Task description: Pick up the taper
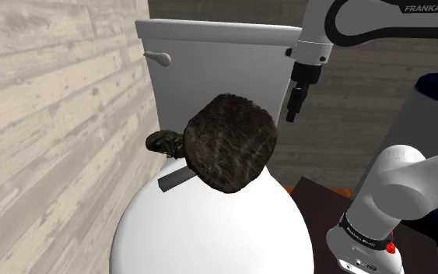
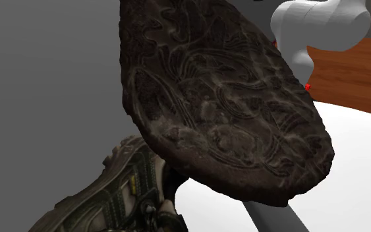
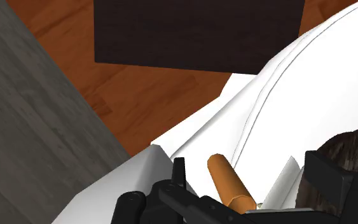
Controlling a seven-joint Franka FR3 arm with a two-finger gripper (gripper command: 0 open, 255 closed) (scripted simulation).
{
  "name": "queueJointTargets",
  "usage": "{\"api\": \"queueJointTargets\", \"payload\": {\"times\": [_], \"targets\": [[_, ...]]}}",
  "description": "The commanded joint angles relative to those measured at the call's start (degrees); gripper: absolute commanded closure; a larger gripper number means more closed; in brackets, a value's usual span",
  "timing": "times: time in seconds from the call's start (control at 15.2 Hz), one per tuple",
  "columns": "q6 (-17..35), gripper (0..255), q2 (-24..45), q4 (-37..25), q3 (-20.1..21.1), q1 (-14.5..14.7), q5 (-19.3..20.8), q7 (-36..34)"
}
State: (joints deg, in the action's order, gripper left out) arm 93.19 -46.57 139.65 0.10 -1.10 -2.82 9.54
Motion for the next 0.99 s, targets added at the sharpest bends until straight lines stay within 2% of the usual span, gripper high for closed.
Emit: {"api": "queueJointTargets", "payload": {"times": [0.0,0.4,0.59,0.73,0.79,0.92], "targets": [[0.0,0,0.0,0.0,0.0,0.0,0.0,0.0],[8.2,0,12.8,-4.1,-0.9,7.0,1.3,12.9],[11.5,0,18.6,-6.6,-4.1,14.0,3.1,17.8],[13.3,0,22.2,-8.3,-8.0,20.7,4.8,20.5],[10.2,0,18.5,-7.7,-5.8,17.5,3.9,-7.4],[10.6,0,20.5,-9.1,-5.6,18.3,3.7,-6.5]]}}
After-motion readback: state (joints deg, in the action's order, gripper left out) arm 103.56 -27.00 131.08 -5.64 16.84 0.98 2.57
